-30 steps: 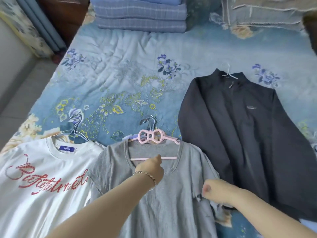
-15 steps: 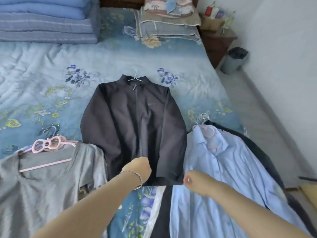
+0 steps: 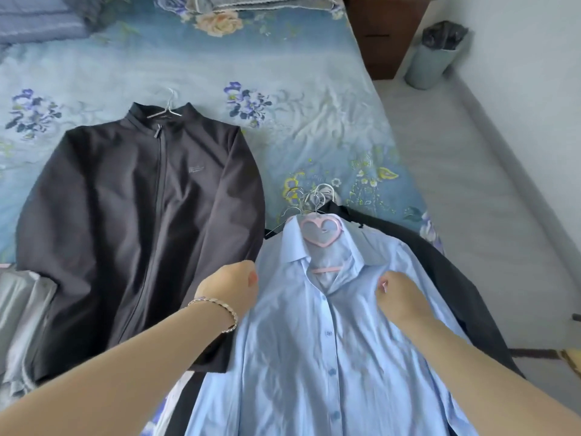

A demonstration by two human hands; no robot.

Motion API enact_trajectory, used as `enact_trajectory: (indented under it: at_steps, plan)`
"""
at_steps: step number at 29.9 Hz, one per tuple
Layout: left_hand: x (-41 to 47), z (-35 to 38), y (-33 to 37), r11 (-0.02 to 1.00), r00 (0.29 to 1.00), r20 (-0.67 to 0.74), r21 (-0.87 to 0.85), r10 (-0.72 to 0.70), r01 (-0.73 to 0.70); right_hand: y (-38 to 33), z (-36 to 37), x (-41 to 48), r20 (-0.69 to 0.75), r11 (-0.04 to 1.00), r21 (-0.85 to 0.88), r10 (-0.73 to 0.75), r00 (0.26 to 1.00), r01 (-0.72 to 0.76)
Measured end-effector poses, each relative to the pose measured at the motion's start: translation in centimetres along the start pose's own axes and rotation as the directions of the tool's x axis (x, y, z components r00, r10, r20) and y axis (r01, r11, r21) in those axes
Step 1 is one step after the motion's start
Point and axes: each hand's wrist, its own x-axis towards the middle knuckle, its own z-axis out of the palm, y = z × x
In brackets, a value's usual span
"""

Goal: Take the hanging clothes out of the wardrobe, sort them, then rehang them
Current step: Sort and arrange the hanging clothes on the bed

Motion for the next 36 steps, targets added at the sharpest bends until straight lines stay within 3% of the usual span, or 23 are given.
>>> enact_trajectory:
  at_steps: [6,9,11,13,17,21,26,30,36]
  plan:
    - [3.7,1.6,-0.4,0.999,0.997,-0.074,-0.022,-0.032,0.031,-3.1,0.5,10.7,-0.077,0.990,-0.022,-0.140,0.987,0.139]
    - [5.1,2.3,-0.5,0.999,0.996,-0.077,0.001,-0.043,0.044,-4.6,1.2,14.2,-0.010,0.989,-0.035,-0.146,0.989,0.145]
    - [5.8,2.8,-0.5,0.999,0.996,-0.080,-0.007,-0.048,0.048,-4.9,2.4,15.2,0.026,0.979,-0.152,-0.134,0.991,0.136]
    - [6.1,3.2,-0.5,0.999,0.996,-0.076,-0.022,-0.049,0.047,-4.9,3.5,15.6,-0.069,0.968,-0.231,-0.121,0.990,0.102]
    - [5.0,3.7,-1.1,0.999,0.998,-0.060,-0.028,-0.021,0.020,-4.0,3.6,14.7,-0.184,0.981,-0.192,-0.065,0.981,0.029]
    - [2.5,2.8,-1.9,0.996,0.997,-0.055,-0.074,-0.059,0.055,-2.3,1.4,10.8,-0.355,0.995,-0.086,-0.083,0.931,0.056]
    - [-1.5,-0.2,-1.6,0.983,0.992,-0.115,-0.181,-0.052,0.030,-0.1,-2.7,3.4,-0.590,0.974,0.062,-0.140,0.795,0.218]
    - [-6.4,-3.4,-0.5,0.957,0.973,-0.205,-0.241,0.110,-0.159,0.2,-7.0,-4.3,-0.693,0.944,0.096,-0.166,0.702,0.317]
    - [-17.9,-8.5,3.7,0.892,0.838,-0.392,-0.085,0.380,-0.444,-1.3,-12.8,-18.0,-0.753,0.898,0.088,-0.224,0.619,0.431]
